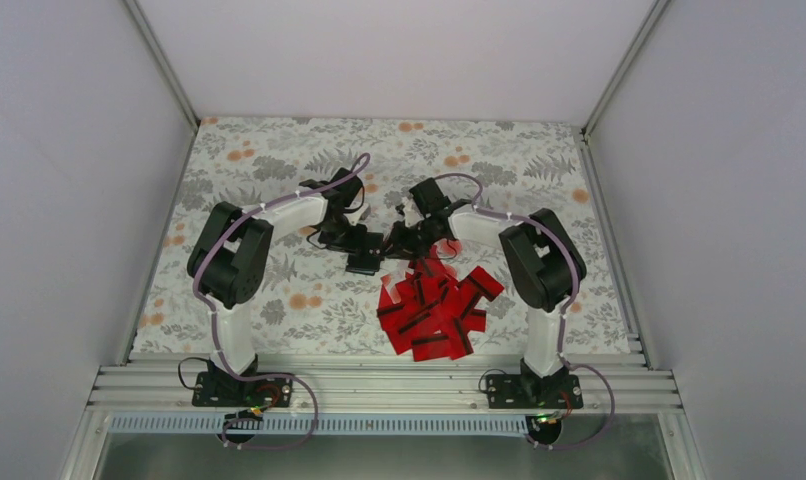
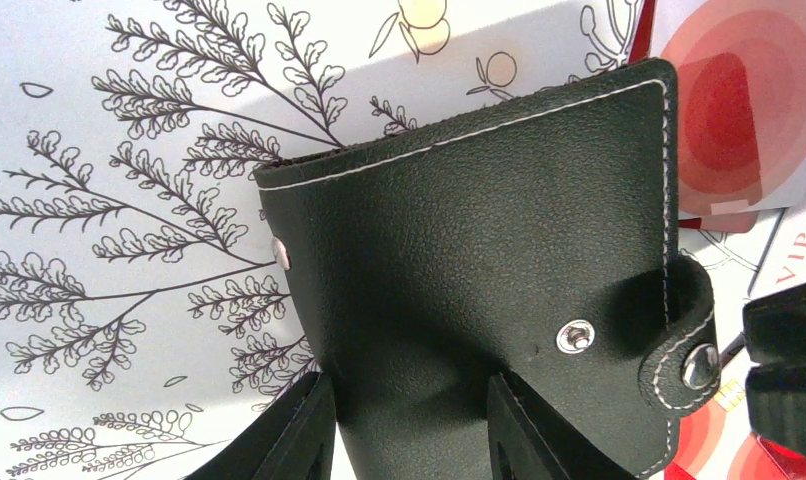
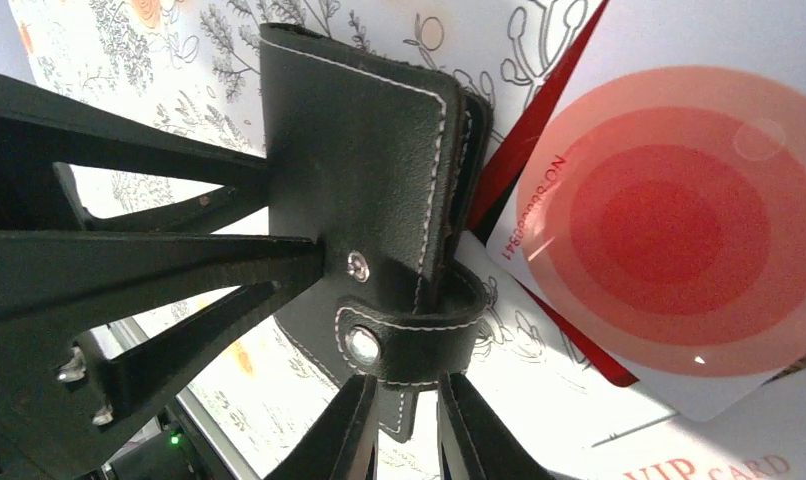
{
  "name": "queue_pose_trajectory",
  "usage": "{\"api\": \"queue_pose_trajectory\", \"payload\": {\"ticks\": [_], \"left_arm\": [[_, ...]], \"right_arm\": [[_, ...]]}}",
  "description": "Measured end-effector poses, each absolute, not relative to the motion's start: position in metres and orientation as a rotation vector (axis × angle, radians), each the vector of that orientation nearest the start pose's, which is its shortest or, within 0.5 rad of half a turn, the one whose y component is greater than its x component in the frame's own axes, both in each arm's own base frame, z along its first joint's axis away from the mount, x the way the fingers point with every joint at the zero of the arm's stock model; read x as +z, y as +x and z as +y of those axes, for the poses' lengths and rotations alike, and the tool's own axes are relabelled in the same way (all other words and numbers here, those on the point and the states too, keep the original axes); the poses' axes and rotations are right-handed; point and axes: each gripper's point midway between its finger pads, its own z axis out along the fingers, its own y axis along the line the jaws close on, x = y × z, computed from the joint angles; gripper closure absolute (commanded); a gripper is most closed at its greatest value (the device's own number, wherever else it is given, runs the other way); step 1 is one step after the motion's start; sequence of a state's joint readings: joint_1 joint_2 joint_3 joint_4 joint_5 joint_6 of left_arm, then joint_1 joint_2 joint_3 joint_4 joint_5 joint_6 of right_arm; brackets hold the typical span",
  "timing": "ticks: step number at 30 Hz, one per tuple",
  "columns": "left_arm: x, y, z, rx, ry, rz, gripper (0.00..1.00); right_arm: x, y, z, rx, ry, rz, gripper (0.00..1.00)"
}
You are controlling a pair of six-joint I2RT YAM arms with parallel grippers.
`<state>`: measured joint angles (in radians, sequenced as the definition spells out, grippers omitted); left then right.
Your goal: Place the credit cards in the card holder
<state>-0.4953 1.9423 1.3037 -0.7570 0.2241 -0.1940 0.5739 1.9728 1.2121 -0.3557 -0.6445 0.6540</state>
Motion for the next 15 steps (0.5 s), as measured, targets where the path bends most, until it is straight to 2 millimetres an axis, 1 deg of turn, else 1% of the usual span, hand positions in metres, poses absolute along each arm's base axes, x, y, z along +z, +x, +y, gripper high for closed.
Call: {"api": "queue_pose_trajectory", "payload": {"ticks": [15], "left_arm": [[0.0236, 0.3251, -0.2196, -0.418, 0.485, 2.983, 0.64]], "right_arm": [[0.0451, 0.3028, 0.3311, 1.186, -0.126, 2.916, 0.84]]}}
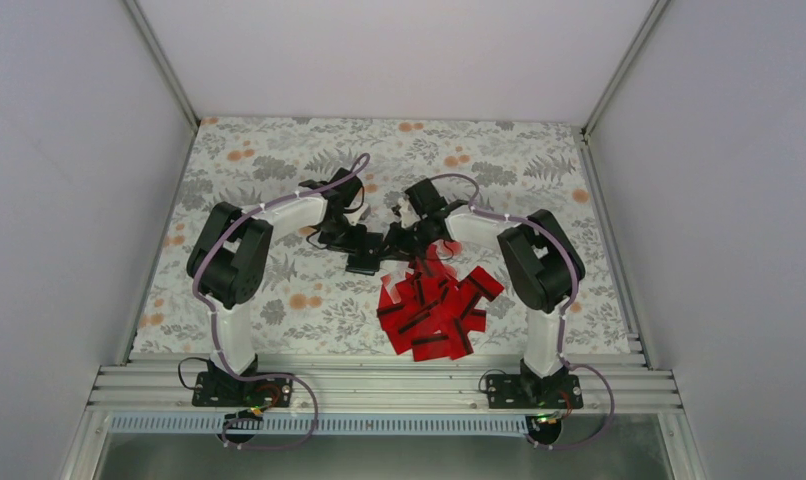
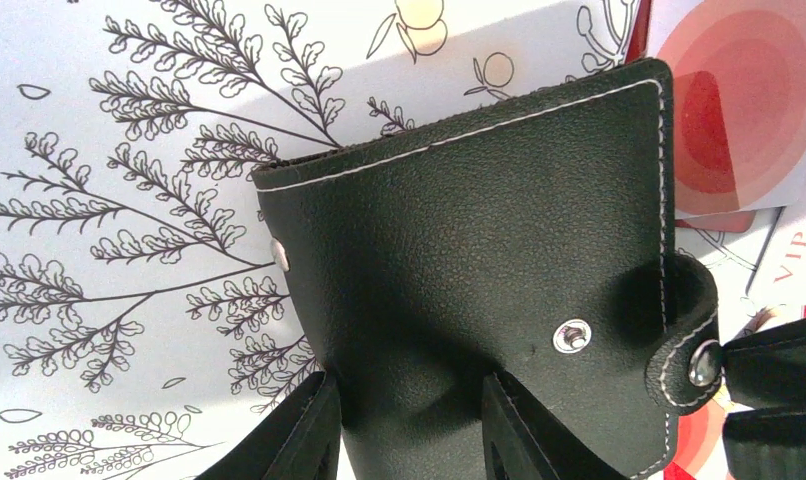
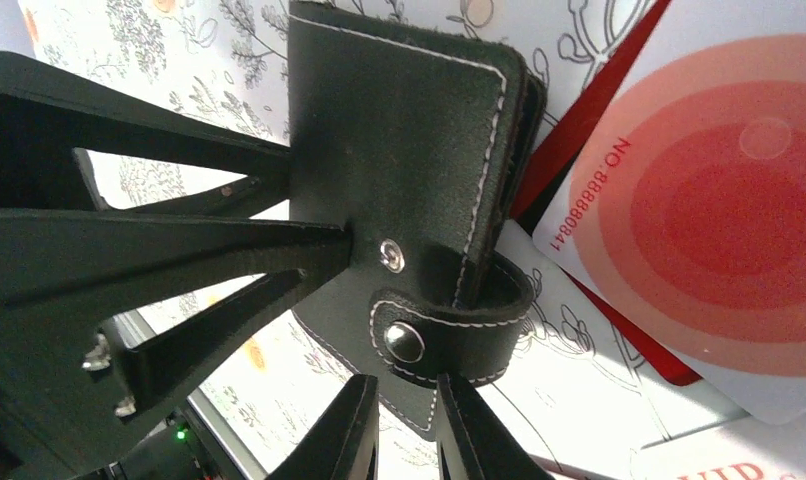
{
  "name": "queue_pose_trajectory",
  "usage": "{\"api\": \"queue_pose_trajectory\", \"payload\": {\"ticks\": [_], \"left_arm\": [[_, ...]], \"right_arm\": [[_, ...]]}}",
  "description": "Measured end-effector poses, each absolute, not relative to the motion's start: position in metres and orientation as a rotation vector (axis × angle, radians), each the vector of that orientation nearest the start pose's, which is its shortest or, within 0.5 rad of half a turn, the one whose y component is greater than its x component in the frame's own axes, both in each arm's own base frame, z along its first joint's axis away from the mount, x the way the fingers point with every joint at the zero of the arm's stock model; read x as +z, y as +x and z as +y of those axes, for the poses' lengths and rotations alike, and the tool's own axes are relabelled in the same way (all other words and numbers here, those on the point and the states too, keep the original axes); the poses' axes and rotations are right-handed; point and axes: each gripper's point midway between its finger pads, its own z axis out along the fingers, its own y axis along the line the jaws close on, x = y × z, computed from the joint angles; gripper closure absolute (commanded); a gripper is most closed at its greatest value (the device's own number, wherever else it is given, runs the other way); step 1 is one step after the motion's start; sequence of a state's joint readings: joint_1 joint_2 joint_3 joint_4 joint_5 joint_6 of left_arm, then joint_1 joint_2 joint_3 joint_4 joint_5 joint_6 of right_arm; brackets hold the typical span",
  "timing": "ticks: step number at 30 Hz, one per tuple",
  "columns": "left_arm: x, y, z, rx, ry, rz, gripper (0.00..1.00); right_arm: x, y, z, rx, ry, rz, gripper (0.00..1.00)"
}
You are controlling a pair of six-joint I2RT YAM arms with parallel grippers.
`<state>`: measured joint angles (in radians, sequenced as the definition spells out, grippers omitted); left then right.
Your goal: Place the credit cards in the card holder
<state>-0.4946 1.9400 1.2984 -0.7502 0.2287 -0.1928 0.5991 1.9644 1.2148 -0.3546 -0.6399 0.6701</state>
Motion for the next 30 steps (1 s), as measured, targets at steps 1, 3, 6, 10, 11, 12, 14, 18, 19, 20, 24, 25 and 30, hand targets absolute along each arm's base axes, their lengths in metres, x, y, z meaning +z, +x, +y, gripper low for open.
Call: {"api": "queue_pose_trajectory", "payload": {"ticks": [1, 3, 6, 10, 11, 12, 14, 18, 19, 20, 24, 25, 30], "left_arm": [[0.024, 0.325, -0.220, -0.418, 0.486, 2.983, 0.64], [0.024, 0.325, -0.220, -0.419, 0.488, 2.982, 0.64], [0.024, 0.325, -0.220, -0.418, 0.489, 2.982, 0.64], [0.024, 0.325, -0.220, -0.418, 0.493, 2.981, 0.65], [0.024, 0.325, -0.220, -0.418, 0.494, 2.980, 0.65], [0.024, 0.325, -0.220, -0.418, 0.495, 2.980, 0.65], [0.024, 0.325, -0.220, -0.419, 0.495, 2.980, 0.65], [0.024, 0.325, -0.220, -0.419, 0.496, 2.980, 0.65], [0.024, 0.325, -0.220, -0.419, 0.496, 2.980, 0.65], [0.024, 0.325, -0.220, -0.420, 0.496, 2.980, 0.65], [0.023, 0.325, -0.220, -0.421, 0.503, 2.979, 0.65], [0.023, 0.325, -0.220, -0.421, 0.506, 2.978, 0.65], [0.023, 0.325, -0.219, -0.421, 0.513, 2.968, 0.65]], "right_arm": [[0.046, 0.303, 0.332, 1.187, -0.127, 2.915, 0.84], [0.048, 0.305, 0.333, 1.192, -0.128, 2.907, 0.84], [0.053, 0.311, 0.338, 1.201, -0.138, 2.885, 0.84], [0.052, 0.315, 0.341, 1.210, -0.142, 2.877, 0.84], [0.050, 0.316, 0.341, 1.210, -0.141, 2.880, 0.84], [0.048, 0.315, 0.341, 1.212, -0.139, 2.884, 0.84], [0.045, 0.315, 0.341, 1.211, -0.132, 2.892, 0.84], [0.042, 0.315, 0.342, 1.219, -0.128, 2.897, 0.84], [0.042, 0.315, 0.342, 1.220, -0.127, 2.898, 0.84], [0.042, 0.315, 0.343, 1.222, -0.125, 2.899, 0.84], [0.040, 0.315, 0.344, 1.234, -0.123, 2.897, 0.84], [0.040, 0.315, 0.345, 1.238, -0.124, 2.896, 0.84], [0.040, 0.316, 0.346, 1.252, -0.128, 2.890, 0.84]]}}
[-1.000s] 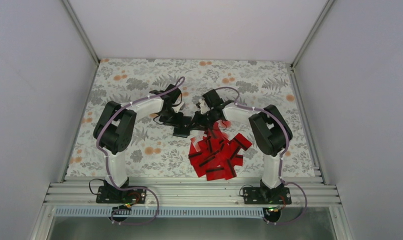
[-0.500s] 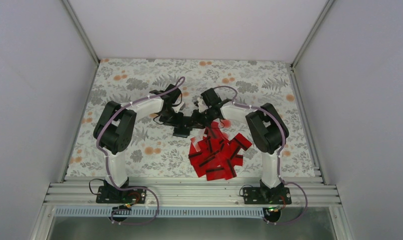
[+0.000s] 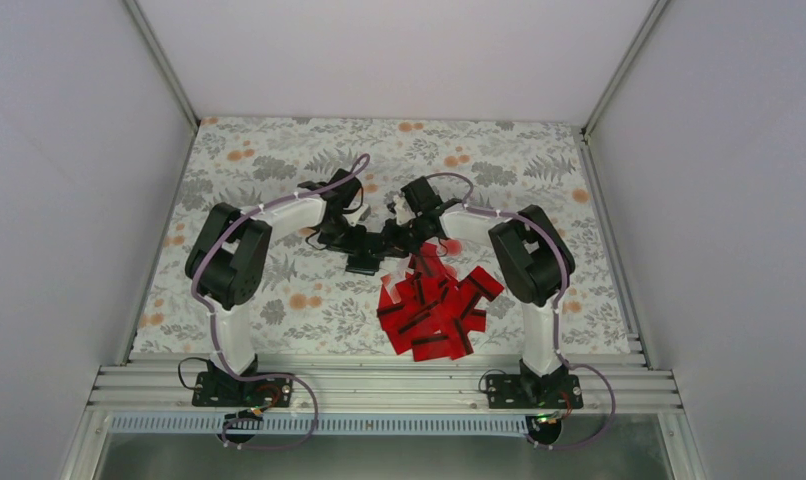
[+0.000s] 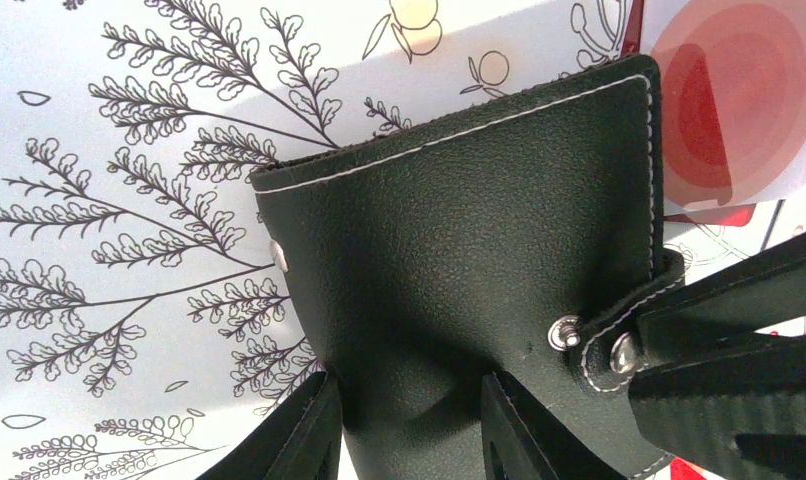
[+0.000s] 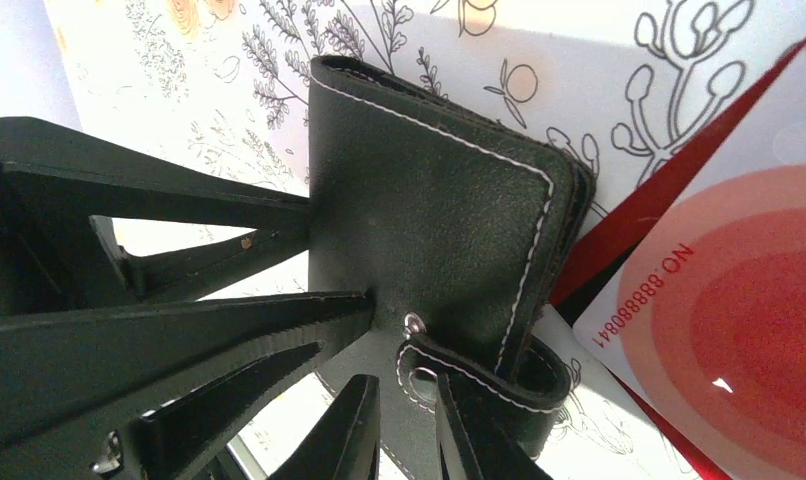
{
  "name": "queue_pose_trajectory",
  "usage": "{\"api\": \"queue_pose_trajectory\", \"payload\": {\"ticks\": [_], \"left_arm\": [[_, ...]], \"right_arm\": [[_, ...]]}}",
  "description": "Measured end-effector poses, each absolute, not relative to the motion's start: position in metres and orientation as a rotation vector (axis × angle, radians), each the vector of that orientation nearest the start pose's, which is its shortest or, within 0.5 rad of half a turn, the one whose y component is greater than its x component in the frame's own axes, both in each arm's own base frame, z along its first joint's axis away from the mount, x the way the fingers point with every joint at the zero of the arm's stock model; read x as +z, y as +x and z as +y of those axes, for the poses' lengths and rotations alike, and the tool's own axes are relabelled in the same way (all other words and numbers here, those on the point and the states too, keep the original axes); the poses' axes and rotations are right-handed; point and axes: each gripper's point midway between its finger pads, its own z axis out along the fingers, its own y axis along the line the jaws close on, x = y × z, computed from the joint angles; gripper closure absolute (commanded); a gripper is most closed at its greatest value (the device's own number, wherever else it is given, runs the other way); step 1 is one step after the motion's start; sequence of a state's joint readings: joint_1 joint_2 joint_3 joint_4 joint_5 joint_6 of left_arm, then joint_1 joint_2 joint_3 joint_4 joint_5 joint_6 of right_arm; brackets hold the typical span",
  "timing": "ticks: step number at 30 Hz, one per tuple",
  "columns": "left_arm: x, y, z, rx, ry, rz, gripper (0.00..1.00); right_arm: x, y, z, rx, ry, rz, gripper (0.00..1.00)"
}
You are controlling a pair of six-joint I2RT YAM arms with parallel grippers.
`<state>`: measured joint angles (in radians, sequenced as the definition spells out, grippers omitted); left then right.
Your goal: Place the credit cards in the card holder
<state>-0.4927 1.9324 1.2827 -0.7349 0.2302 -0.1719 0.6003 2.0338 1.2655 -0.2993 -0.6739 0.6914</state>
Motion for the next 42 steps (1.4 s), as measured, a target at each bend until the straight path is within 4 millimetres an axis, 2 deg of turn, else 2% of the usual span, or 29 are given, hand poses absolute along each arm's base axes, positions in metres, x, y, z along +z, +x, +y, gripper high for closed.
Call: {"api": "queue_pose_trajectory", "payload": {"ticks": [23, 30, 38, 40, 42], "left_arm": [[0.020, 0.324, -0.219, -0.431, 0.519, 2.952, 0.65], [0.021, 0.324, -0.219, -0.448, 0.514, 2.939, 0.65], [0.021, 0.324, -0.219, -0.453, 0.514, 2.935, 0.65], [0.021, 0.324, -0.219, -0.453, 0.514, 2.933, 0.65], [0.021, 0.324, -0.219, -0.453, 0.514, 2.932, 0.65]], "right_arm": [[0.038, 0.330, 0.356, 1.339, -0.190, 2.719, 0.85], [0.041, 0.335, 0.355, 1.263, -0.181, 2.750, 0.85], [0.078, 0.335, 0.338, 1.125, -0.171, 2.729, 0.84], [0.080, 0.327, 0.331, 1.108, -0.163, 2.734, 0.84], [0.072, 0.317, 0.325, 1.084, -0.152, 2.765, 0.83]]}}
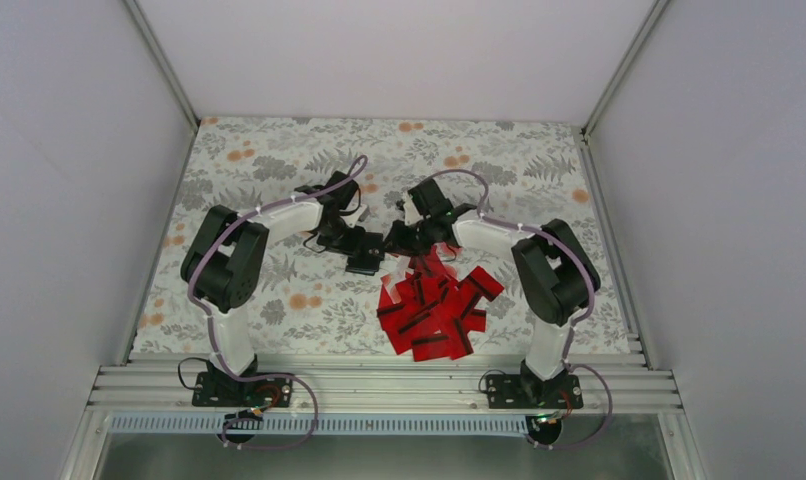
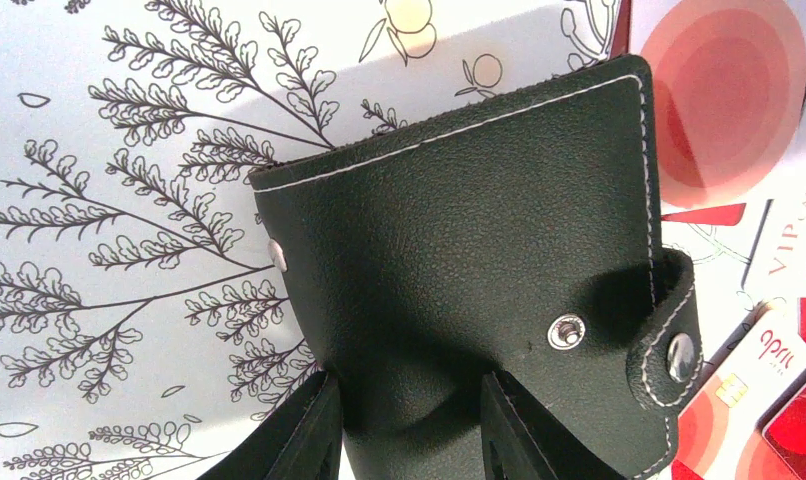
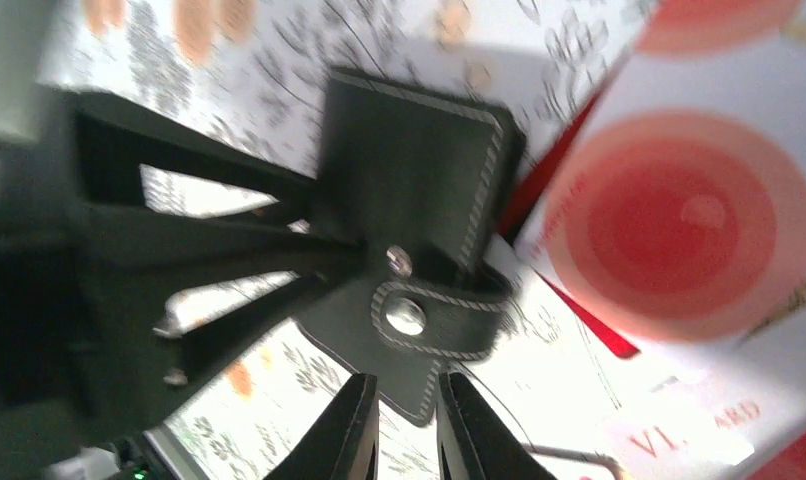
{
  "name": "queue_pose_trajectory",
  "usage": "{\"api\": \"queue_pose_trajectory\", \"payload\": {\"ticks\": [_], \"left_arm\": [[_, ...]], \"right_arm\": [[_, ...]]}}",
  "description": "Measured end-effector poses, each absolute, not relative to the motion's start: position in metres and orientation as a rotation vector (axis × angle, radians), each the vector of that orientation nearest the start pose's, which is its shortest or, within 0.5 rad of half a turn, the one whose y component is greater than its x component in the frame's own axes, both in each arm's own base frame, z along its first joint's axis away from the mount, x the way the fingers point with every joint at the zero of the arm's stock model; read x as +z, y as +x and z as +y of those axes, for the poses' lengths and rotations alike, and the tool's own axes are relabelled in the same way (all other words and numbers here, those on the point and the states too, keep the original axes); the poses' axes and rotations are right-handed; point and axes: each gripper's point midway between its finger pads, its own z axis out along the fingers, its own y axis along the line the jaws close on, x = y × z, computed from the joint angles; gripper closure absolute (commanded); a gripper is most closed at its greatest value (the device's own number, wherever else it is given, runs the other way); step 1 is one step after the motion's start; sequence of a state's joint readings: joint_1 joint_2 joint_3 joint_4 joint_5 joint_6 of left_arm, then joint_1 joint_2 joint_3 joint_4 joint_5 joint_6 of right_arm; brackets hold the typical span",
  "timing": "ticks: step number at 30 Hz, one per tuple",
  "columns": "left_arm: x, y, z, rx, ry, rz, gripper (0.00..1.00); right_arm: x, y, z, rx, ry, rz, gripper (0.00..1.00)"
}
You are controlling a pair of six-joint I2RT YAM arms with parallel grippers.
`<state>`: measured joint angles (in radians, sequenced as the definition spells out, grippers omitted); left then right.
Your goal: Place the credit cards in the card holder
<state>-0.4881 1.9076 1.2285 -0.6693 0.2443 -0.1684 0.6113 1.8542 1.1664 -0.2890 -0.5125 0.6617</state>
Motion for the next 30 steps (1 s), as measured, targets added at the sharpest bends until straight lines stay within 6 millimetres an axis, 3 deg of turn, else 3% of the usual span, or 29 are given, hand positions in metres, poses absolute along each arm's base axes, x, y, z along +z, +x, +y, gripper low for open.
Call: {"api": "queue_pose_trajectory", "payload": {"ticks": [6, 15, 30], "left_arm": [[0.021, 0.324, -0.219, -0.456, 0.514, 2.925, 0.65], [0.021, 0.324, -0.219, -0.455, 0.515, 2.924, 0.65], [0.021, 0.324, -0.219, -0.457, 0.515, 2.917, 0.65]], "right_arm": [[0.049, 0.294, 0.321, 0.996, -0.149, 2.863, 0.82], [0.032, 0.296, 0.325, 0.960, -0.138, 2.905, 0.82], [0.034, 0.301, 0.334, 1.008, -0.143, 2.892, 0.83]]}}
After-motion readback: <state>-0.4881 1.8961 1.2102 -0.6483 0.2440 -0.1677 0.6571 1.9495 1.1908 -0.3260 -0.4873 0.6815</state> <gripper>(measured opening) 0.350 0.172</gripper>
